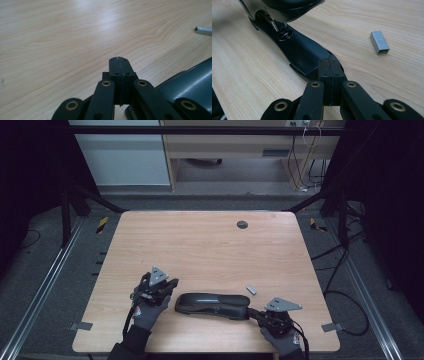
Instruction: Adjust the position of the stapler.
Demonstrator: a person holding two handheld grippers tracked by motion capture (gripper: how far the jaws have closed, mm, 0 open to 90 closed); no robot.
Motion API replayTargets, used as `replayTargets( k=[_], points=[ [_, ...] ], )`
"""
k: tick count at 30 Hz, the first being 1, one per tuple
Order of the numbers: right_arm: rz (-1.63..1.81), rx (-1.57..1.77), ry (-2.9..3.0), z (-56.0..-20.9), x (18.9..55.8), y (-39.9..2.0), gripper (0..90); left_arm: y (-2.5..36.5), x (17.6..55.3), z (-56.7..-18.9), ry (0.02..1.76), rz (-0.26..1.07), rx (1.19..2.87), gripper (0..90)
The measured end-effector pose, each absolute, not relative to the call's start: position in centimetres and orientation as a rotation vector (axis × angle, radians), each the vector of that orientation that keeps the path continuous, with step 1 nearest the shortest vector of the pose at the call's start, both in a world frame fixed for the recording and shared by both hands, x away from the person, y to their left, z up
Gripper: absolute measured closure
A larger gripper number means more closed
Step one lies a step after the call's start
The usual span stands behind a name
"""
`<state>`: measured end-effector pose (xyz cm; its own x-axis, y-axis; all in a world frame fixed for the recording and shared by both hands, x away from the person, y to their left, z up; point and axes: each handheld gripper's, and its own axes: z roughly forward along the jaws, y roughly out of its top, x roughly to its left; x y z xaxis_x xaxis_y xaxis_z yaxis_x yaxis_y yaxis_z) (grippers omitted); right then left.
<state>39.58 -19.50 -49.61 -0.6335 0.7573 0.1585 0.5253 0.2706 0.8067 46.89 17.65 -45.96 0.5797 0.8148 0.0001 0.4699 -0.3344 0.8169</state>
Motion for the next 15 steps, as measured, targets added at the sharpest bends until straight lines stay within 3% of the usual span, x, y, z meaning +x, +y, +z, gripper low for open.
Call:
replayTargets(
  k=[15],
  points=[
    [1.310,1.135,2.396,-50.4,39.5,-18.0,90.0,15.5,47.0,-47.0,0.964,0.455,2.069,89.7]
  ],
)
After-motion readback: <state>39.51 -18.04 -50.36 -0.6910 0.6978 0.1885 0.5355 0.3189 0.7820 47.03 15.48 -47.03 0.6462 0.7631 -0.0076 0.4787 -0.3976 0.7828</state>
